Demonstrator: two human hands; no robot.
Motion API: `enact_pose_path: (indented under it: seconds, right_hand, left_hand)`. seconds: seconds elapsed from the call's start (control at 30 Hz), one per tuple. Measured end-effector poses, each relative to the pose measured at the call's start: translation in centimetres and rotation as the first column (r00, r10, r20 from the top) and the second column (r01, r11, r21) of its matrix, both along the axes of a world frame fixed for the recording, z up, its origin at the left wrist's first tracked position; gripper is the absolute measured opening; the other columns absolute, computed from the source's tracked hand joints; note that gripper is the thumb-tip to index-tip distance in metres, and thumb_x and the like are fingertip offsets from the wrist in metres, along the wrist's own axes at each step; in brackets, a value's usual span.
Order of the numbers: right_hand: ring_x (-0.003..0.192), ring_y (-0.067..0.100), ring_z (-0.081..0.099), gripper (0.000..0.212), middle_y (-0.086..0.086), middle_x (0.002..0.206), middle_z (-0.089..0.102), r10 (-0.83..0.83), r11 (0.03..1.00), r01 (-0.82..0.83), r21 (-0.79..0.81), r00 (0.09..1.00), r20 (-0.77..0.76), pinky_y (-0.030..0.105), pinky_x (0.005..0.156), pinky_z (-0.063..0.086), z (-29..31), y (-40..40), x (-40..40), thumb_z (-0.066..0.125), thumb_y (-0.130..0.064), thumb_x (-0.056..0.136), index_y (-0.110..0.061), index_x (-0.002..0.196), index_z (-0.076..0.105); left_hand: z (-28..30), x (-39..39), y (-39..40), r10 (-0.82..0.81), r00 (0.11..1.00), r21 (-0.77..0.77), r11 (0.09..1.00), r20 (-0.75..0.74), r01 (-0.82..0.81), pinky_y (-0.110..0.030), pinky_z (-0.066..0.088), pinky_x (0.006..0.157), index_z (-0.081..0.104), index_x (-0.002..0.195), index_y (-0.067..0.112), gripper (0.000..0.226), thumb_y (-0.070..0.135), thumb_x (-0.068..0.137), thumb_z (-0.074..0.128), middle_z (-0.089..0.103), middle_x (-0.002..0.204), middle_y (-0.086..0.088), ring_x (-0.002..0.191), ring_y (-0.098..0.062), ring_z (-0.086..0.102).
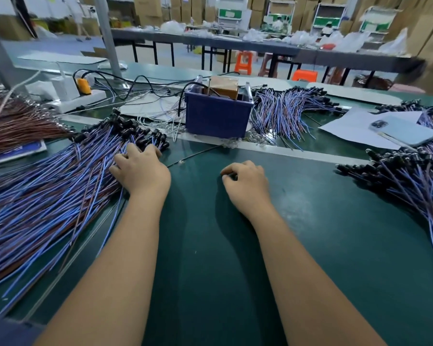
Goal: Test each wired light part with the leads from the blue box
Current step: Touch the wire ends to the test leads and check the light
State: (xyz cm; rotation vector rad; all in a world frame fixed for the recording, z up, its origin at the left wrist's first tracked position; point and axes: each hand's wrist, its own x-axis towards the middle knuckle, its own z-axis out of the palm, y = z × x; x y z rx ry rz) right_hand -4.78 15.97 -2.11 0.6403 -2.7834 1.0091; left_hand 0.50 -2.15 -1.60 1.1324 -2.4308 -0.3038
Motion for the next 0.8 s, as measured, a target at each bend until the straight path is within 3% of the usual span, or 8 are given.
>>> enact_pose_path:
  seconds: [0.17, 0.3, 0.43, 0.57, 0.7, 0.8]
  right_hand:
    - [0.107, 0.020, 0.042, 0.020, -0.008, 0.099, 0.051, 0.002, 1.000, -0.002, -0.013, 1.000, -0.007, 0.032, 0.091, 0.035, -0.1, -0.1, -0.1, 0.052, -0.023, 0.092, -0.030, 0.100, 0.070]
    - [0.104, 0.019, 0.041, 0.020, -0.010, 0.095, 0.047, 0.010, 0.999, -0.010, -0.032, 1.000, -0.014, 0.031, 0.090, 0.034, -0.3, 0.0, -0.2, 0.052, -0.022, 0.092, -0.029, 0.100, 0.070]
    - [0.105, 0.019, 0.042, 0.020, -0.010, 0.096, 0.048, 0.013, 0.999, -0.013, -0.035, 1.000, -0.002, 0.032, 0.092, 0.036, -0.2, 0.0, -0.1, 0.052, -0.024, 0.093, -0.029, 0.101, 0.069]
    - [0.107, 0.019, 0.042, 0.020, -0.009, 0.098, 0.051, 0.015, 0.999, -0.014, -0.042, 1.000, 0.013, 0.034, 0.093, 0.037, -0.1, 0.0, 0.1, 0.052, -0.024, 0.093, -0.029, 0.101, 0.069]
    - [0.100, 0.017, 0.049, 0.021, -0.008, 0.096, 0.060, 0.027, 0.992, -0.024, -0.124, 0.999, 0.024, 0.032, 0.089, 0.041, 0.0, 0.0, 0.0, 0.053, -0.017, 0.091, -0.027, 0.097, 0.070]
    - [0.069, 0.009, 0.057, 0.025, -0.004, 0.079, 0.065, 0.162, 0.897, -0.072, -0.436, 0.971, 0.173, 0.024, 0.068, 0.045, 0.5, 0.2, 0.5, 0.051, -0.003, 0.092, -0.020, 0.091, 0.069]
  left_hand:
    - [0.0, -0.8, -1.1, 0.058, 0.997, -0.025, 0.998, 0.044, -0.057, -0.046, 0.029, 0.101, 0.054, 0.125, 0.015, 0.031, 0.023, 0.095, 0.052, 0.041, 0.136, -0.015, 0.121, -0.042, 0.038]
    - [0.1, -1.3, -1.7, 0.077, 0.995, -0.035, 0.997, 0.071, -0.074, -0.047, 0.028, 0.102, 0.060, 0.120, 0.015, 0.029, 0.029, 0.097, 0.051, 0.041, 0.136, -0.014, 0.123, -0.041, 0.035]
    - [-0.2, -1.1, -1.6, 0.037, 0.999, -0.054, 0.998, -0.040, -0.039, -0.046, 0.029, 0.096, 0.067, 0.113, 0.020, 0.025, 0.031, 0.099, 0.049, 0.048, 0.127, -0.011, 0.118, -0.038, 0.036]
    - [-0.1, -0.7, -0.8, -0.067, 0.975, -0.172, 0.985, -0.214, 0.030, -0.043, 0.027, 0.087, 0.072, 0.105, 0.025, 0.020, 0.030, 0.096, 0.055, 0.053, 0.118, -0.004, 0.113, -0.034, 0.035]
    - [1.1, -1.1, 1.9, -0.307, 0.847, -0.203, 0.949, -0.434, 0.240, -0.036, 0.024, 0.081, 0.074, 0.103, 0.021, 0.018, 0.023, 0.093, 0.059, 0.063, 0.108, -0.004, 0.106, -0.034, 0.044]
    - [1.8, -1.4, 5.2, -0.526, 0.666, -0.317, 0.850, -0.528, 0.420, -0.033, 0.029, 0.080, 0.076, 0.099, 0.022, 0.014, 0.022, 0.089, 0.066, 0.064, 0.098, -0.002, 0.098, -0.031, 0.050]
